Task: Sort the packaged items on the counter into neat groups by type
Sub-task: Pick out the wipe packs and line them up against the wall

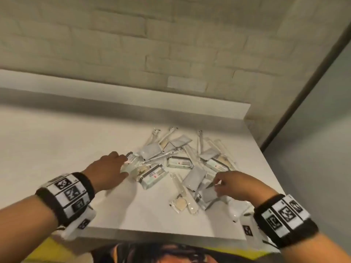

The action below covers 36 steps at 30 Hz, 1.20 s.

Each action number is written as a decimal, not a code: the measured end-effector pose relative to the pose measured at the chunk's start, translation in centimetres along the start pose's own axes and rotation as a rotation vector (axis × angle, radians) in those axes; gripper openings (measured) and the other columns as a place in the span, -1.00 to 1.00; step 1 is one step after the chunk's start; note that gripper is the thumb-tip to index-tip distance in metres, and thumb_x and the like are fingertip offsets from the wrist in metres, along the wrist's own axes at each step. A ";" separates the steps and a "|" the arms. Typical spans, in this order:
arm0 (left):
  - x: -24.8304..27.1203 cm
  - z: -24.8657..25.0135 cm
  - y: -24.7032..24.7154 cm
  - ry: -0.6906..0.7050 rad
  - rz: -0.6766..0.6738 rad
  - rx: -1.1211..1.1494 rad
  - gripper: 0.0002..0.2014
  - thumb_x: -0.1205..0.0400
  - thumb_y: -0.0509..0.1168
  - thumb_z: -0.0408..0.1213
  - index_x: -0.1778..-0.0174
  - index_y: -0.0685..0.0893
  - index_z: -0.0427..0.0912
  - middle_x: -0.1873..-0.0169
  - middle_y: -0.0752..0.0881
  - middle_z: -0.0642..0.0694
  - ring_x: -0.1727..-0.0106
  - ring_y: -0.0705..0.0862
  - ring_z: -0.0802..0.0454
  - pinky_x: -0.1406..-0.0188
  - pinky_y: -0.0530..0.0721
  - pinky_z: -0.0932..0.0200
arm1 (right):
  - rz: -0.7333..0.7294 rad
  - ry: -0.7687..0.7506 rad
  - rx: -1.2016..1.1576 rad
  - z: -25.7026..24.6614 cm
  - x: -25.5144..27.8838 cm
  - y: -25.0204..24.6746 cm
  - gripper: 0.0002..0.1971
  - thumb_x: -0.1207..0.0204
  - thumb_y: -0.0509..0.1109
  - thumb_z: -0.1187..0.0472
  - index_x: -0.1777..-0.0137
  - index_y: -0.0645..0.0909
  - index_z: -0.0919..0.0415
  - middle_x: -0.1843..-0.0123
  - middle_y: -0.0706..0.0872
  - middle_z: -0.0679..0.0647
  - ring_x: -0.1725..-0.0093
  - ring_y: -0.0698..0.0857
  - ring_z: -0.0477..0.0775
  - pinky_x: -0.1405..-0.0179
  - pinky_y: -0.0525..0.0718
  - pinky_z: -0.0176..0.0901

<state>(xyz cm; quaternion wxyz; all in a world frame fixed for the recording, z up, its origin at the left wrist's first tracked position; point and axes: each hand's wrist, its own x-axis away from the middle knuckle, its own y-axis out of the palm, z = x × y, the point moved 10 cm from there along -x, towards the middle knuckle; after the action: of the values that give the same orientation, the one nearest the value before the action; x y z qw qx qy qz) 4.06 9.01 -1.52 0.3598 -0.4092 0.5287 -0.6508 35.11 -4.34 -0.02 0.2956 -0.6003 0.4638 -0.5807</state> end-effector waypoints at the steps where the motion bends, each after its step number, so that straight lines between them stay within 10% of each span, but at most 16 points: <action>1: -0.6 -0.3 0.2 -0.040 -0.016 0.000 -0.41 -0.61 0.23 0.07 -0.55 0.30 -0.01 -0.35 0.47 -0.10 -0.33 0.56 -0.15 -0.24 0.57 0.01 | 0.026 0.027 0.053 0.4 -0.3 -0.8 -0.72 -0.53 0.33 0.01 -0.24 0.59 -0.09 -0.24 0.67 -0.08 -0.06 0.59 -0.06 -0.08 0.58 -0.16; 9: -2.4 -0.7 1.6 -0.183 -0.105 0.029 -0.42 -0.57 0.29 0.06 -0.42 0.40 -0.19 -0.30 0.51 -0.22 -0.27 0.60 -0.17 -0.21 0.58 0.01 | -0.067 -0.267 0.270 -2.9 -0.9 3.1 -0.12 -0.15 0.64 0.07 -0.45 0.30 -0.36 -0.24 0.44 -0.14 -0.19 0.45 0.01 -0.14 0.58 -0.03; 20: -3.0 1.3 -0.9 -0.252 0.005 0.138 -0.65 -0.57 0.20 -0.09 -0.19 0.36 -0.20 -0.09 0.49 -0.17 -0.18 0.57 -0.23 -0.08 0.54 -0.01 | 0.025 -0.286 0.239 -2.3 -2.8 1.8 -0.43 -0.30 0.46 -0.24 -0.31 0.53 -0.11 -0.18 0.61 -0.11 -0.14 0.58 0.00 -0.03 0.58 -0.09; 30: -2.3 2.1 -3.2 -0.175 0.087 0.464 -0.57 -0.44 0.37 -0.14 -0.19 0.46 -0.14 -0.01 0.59 -0.11 0.02 0.61 -0.13 0.10 0.58 0.04 | 0.060 -0.068 -0.076 2.1 -7.3 -1.2 -0.74 -0.49 0.42 -0.06 0.25 0.42 -0.01 0.22 0.56 -0.08 0.22 0.55 -0.01 0.42 0.37 -0.24; 36: -1.5 7.0 2.4 -0.047 -0.144 0.056 -0.33 -0.45 0.31 0.24 -0.37 0.39 -0.07 -0.25 0.55 -0.10 -0.24 0.56 -0.10 -0.17 0.57 0.04 | 0.272 0.204 0.031 7.3 -9.3 -4.2 -0.55 -0.56 0.24 -0.17 -0.23 0.52 0.18 -0.11 0.62 0.17 -0.02 0.63 0.17 0.09 0.58 -0.04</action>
<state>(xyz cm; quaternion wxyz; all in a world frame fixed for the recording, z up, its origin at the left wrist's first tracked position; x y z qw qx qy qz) 11.12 7.20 -3.41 0.3358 -0.4512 0.4710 -0.6796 44.10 4.38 -1.32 0.3321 -0.4651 0.5595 -0.6003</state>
